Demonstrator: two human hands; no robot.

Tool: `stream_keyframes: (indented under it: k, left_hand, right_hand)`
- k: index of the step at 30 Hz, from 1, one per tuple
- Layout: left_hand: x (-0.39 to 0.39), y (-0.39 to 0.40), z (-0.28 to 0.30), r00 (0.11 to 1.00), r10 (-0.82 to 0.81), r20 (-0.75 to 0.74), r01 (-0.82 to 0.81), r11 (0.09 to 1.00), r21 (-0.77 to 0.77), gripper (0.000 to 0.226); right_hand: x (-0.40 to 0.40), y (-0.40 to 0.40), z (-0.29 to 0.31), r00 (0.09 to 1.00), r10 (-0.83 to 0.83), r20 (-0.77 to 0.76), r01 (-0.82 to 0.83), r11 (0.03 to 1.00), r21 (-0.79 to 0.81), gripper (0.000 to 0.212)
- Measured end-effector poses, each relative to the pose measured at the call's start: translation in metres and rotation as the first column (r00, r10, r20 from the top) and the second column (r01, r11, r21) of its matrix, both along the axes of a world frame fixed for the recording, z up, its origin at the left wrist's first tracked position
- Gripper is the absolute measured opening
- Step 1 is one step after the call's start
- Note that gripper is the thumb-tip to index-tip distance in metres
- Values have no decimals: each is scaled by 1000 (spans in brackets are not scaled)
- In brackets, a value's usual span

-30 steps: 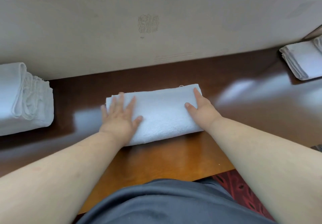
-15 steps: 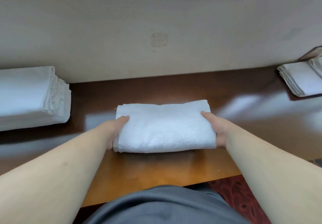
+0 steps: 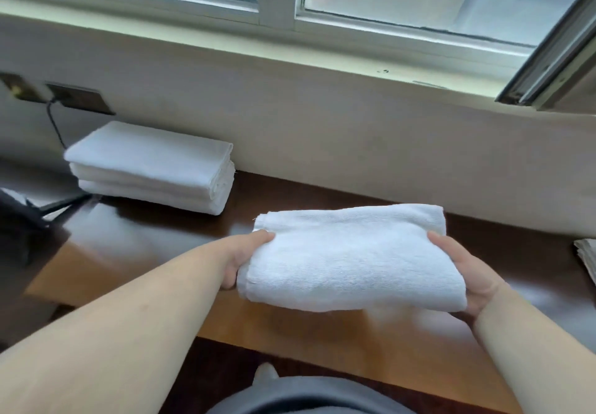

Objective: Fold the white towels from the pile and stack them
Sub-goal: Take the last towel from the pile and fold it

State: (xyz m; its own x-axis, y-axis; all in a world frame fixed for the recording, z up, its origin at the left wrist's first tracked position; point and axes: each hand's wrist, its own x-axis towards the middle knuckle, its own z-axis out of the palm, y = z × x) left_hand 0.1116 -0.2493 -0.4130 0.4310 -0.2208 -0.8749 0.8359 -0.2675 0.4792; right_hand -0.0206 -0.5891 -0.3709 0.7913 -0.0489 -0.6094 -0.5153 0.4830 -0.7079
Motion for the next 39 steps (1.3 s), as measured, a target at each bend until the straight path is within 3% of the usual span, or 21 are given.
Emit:
stream_keyframes:
  k: [5,10,14,18,22,27,35,39]
  left_hand:
    - [-19,31,27,988,149,35,-145,984,-106,46]
    - [-17,53,47,968,226,107,-210,967,-143,48]
    - [-3,85,61,983,140,120,-122,982,-144,50]
    - [20,122,74,993,-30,113,60,959,-277,47]
    - [60,166,74,994,-75,81,101,919,-381,55]
    - [132,233,81,994,91,69,-54,908,-415,23]
    - [244,328,102,982,95,160,-44,953,-299,26]
    - [277,348,100,983,103,153,-40,929,-367,34]
  right_hand:
    - [20,27,71,980,151,133,-154,988,13,32]
    - [35,66,120,967,85,240,-113,988,106,31]
    - [55,102,148,963,92,254,-139,974,176,31]
    - [88,146,164,965,37,261,-102,965,242,30]
    - [132,199,167,942,22,334,-102,969,224,26]
    - [197,252,154,932,-24,361,-66,970,233,25]
    - [266,305,117,957,-35,287,-25,979,202,33]
    - [292,321,97,971,-58,232,24,989,146,42]
